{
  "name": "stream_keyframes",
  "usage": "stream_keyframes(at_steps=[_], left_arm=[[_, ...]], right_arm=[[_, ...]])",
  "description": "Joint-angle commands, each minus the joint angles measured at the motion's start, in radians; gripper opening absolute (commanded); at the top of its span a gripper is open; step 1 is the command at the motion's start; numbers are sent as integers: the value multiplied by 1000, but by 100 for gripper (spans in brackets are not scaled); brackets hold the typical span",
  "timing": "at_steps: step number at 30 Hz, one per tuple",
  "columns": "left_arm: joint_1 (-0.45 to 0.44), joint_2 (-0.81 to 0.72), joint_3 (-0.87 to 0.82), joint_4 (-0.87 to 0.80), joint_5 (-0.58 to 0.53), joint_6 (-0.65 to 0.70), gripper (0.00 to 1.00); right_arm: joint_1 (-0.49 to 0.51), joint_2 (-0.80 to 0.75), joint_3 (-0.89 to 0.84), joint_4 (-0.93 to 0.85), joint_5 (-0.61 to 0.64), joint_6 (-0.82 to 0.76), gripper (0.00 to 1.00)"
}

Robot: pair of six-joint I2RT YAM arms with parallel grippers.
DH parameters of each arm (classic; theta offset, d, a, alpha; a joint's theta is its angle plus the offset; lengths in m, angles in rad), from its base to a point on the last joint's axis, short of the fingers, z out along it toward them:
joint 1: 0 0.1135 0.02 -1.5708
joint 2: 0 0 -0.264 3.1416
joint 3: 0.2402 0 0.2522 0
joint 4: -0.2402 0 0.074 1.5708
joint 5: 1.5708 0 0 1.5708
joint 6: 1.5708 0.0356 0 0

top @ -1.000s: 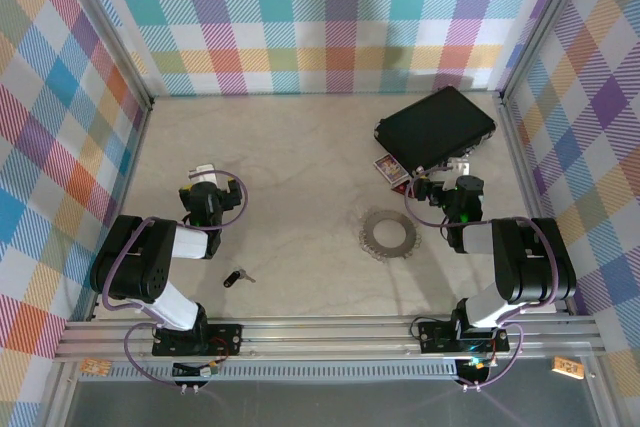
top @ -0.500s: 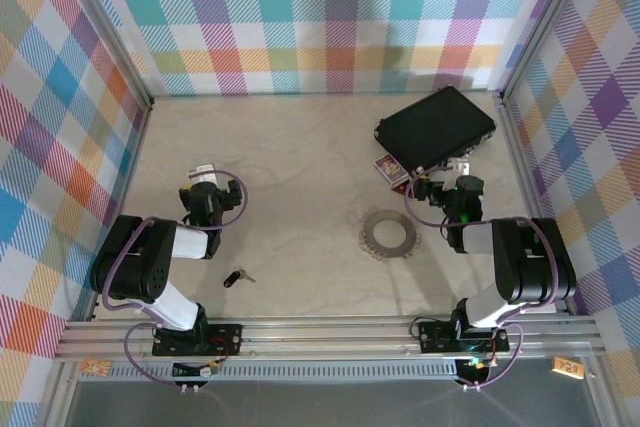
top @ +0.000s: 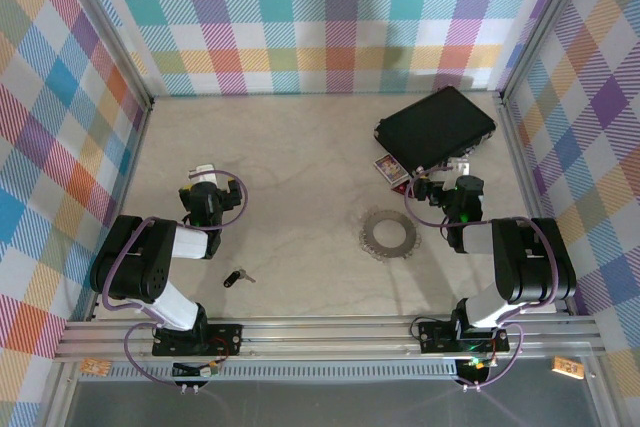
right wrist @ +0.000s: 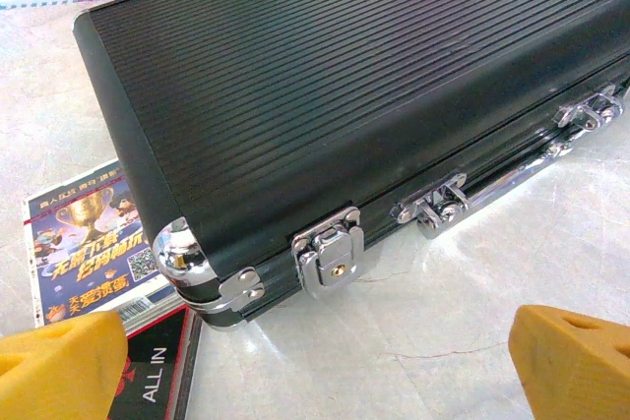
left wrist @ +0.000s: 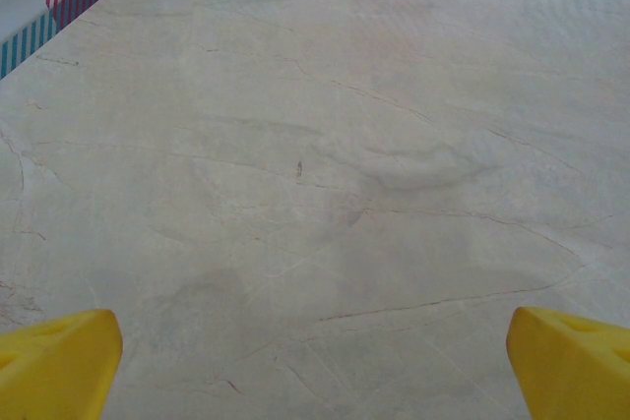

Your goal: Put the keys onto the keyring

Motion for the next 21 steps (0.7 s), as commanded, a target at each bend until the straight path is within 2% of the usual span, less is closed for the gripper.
stream_keyframes(at_steps=[1,13,18,21], left_arm=[[2,4,-4,43,10,10,100],[2,-6,-2,37,21,13,100],[2,-69,-25,25,19,13,100],[2,-133,-23,-39,13,10,100]], right_arm=[[-5,3,14,9,-16,-14,99],[-5,-36,24,-37,-27,-20,99],[-6,-68,30,-74,-25,-21,99],[-5,-114,32,-115,-20,-19,99]])
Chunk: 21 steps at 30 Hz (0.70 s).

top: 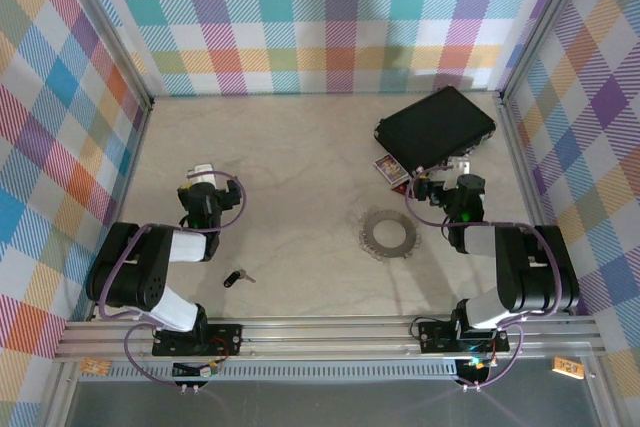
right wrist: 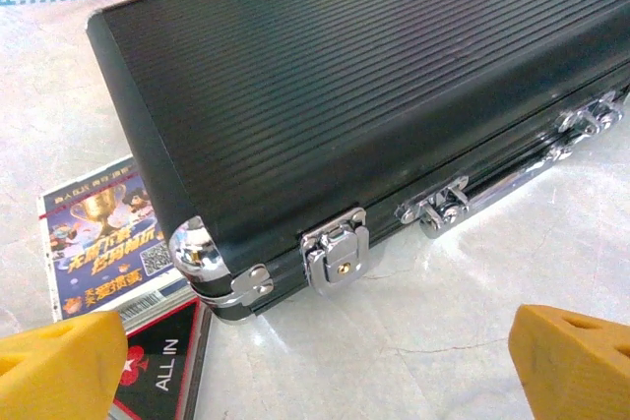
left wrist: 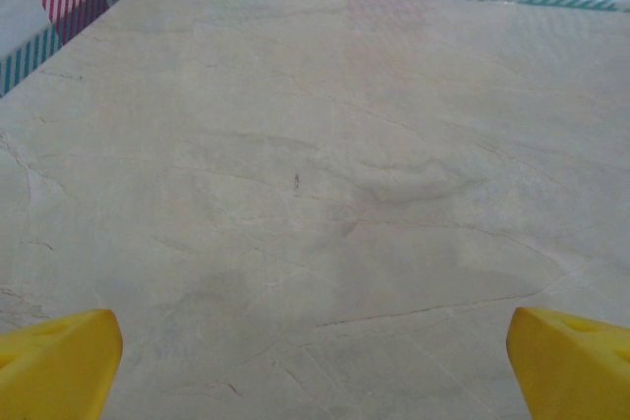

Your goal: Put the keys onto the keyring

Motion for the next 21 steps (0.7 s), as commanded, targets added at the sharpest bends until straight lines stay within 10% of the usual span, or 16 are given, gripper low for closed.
stream_keyframes(at_steps=[1,10,21], left_arm=[[2,-84,-5,-45,13,9,100],[-16,-343,46,-402,97,-29,100],[-96,-595,109,-823,293,-359,100]], right_arm=[[-4,-76,20,-50,3,-2,99],[37,-334,137,-537,172,205,99],[181,-456,300,-993,-60,257,99]])
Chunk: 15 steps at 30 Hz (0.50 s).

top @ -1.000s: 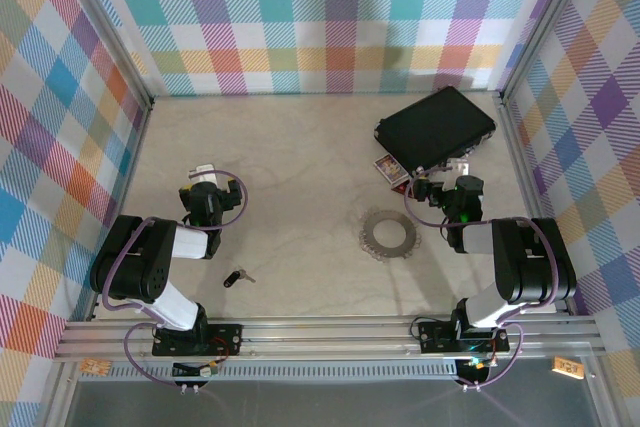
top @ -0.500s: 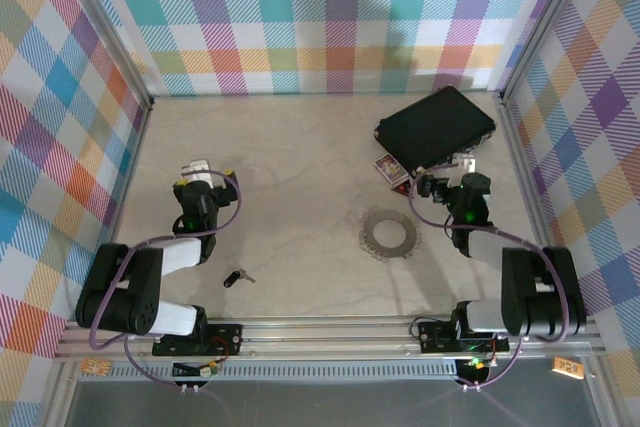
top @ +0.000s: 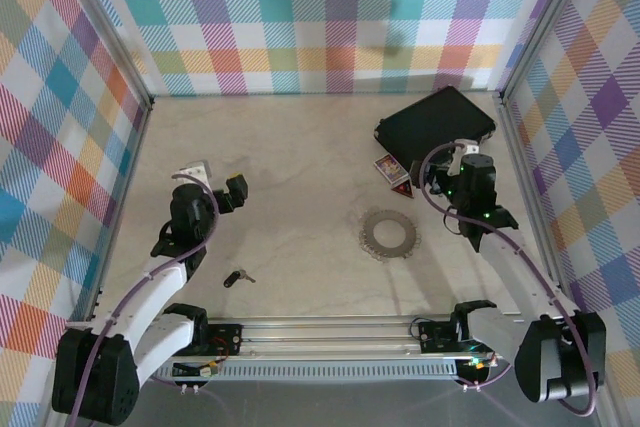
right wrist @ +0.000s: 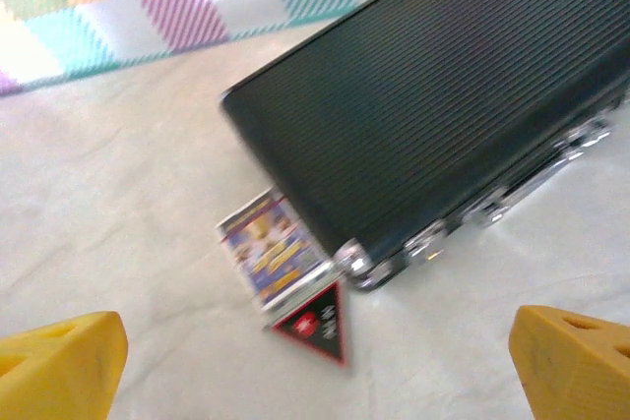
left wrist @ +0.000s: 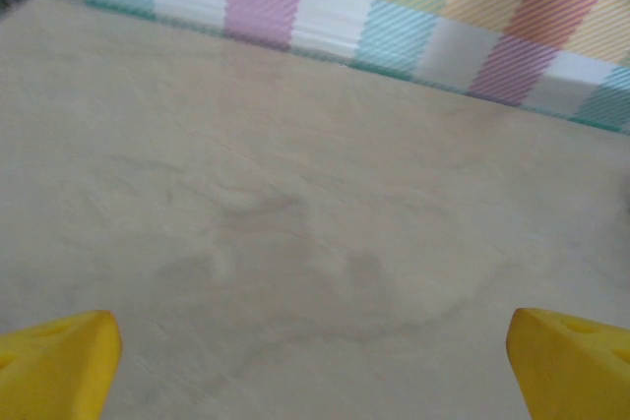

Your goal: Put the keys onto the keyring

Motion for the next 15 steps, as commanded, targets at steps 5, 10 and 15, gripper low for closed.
stream_keyframes(at_steps=[5,10,15], left_arm=[[-55,13,65,-215,372,-201,100],[-193,7,125,-330,400,-198,100],[-307,67,194,-416,427,-220,100]], right_arm=[[107,15,64,-304,-165,67,99],[161,26,88,-396,-237,91,99],[196,-17,53,-424,-288,145,99]])
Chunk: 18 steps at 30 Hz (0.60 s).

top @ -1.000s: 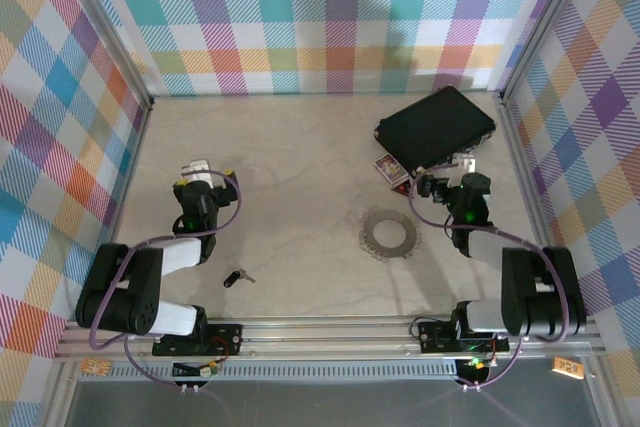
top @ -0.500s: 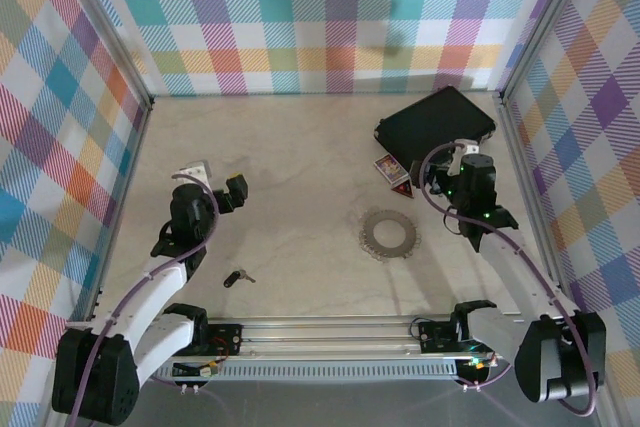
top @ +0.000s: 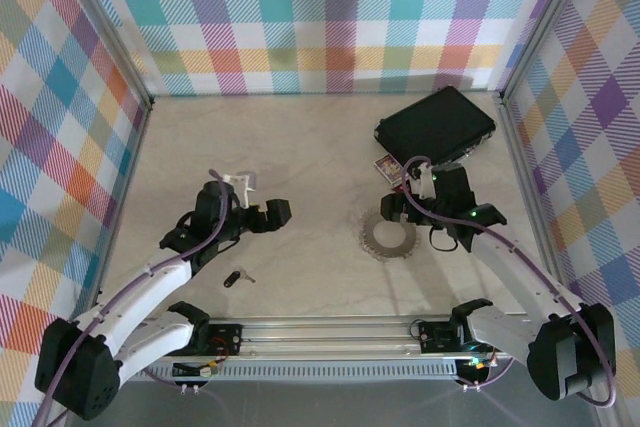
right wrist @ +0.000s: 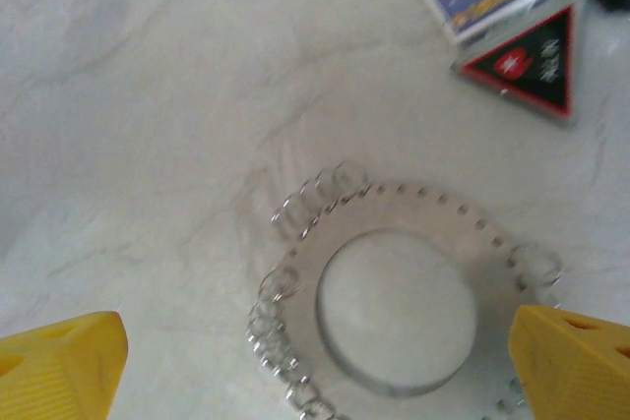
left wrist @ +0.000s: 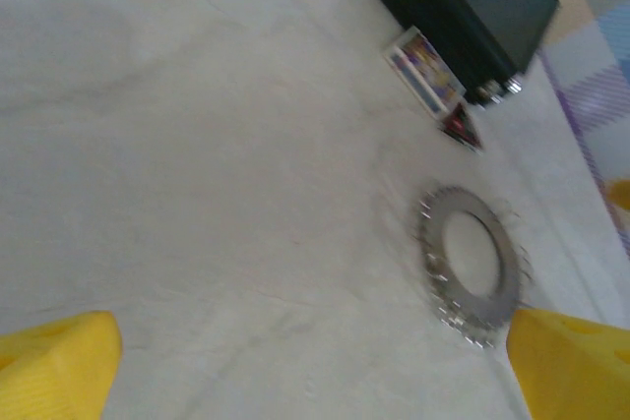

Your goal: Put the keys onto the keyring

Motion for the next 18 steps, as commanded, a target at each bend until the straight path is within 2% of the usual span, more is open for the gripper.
stream_keyframes(at_steps=[1,4,9,12,16,18], left_arm=[[-69,48,52,-82,56,-40,100],[-152,79,49,-45,45,-58,100],[-296,166,-1,172,61,-131,99],[-372,258,5,272,58,-159,95],[-422,385,35,358,65,-175,89],[-431,449,42,414,81,-194,88]], right_arm=[[22,-44,-9,-52,-73,61,99],[34,-72,-37,-48,-102,89,99],[34,-96,-100,7,-215,155,99],[34,-105,-116,10,-225,166,99],[24,-102,-118,21,-206,140,99],[-18,-85,-116,57,-274,125,99]])
